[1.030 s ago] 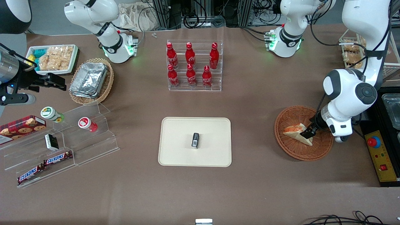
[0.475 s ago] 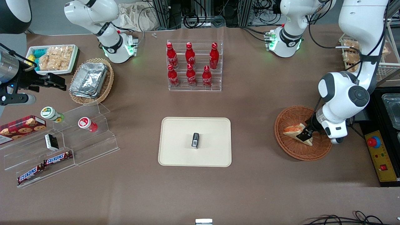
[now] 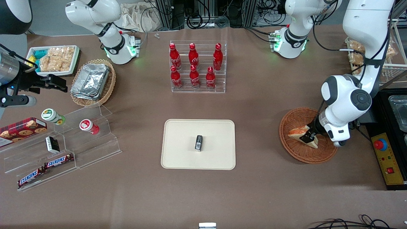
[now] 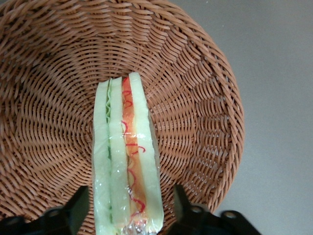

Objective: Place sandwich from basket to tray
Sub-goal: 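Lower the left gripper and close it on the sandwich's wrapped end, then lift the sandwich out of the basket with the left gripper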

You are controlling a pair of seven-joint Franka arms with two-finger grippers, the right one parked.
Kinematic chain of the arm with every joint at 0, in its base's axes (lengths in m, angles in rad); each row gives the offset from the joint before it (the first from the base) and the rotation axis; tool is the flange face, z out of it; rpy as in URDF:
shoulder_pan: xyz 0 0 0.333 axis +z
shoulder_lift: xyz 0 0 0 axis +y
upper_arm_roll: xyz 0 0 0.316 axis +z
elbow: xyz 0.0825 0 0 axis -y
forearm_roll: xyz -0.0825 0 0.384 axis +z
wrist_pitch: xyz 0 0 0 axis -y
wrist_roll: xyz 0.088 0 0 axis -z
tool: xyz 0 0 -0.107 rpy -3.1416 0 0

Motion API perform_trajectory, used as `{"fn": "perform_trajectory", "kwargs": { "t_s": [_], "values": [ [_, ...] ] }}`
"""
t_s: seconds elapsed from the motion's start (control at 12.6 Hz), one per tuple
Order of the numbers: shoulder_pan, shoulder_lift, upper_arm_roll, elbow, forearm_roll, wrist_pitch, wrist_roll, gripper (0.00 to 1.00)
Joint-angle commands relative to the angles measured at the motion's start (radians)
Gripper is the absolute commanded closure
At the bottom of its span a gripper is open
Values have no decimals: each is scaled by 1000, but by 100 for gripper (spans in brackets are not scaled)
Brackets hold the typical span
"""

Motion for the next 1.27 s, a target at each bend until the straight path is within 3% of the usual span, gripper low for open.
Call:
{"fn": "perform_trajectory", "kwargs": {
  "t_s": [0.0, 0.48, 0.63, 0.95, 1.19],
  "values": [
    [-5, -38, 0, -18, 30, -14, -56, 80],
    [-53, -182, -3, 38, 51, -279, -79, 100],
    [-82, -232, -6, 60, 51, -366, -76, 100],
    [-154, -229, -35, 254, 47, -610, -75, 100],
    [-212, -221, -54, 359, 46, -663, -63, 100]
  ]
}}
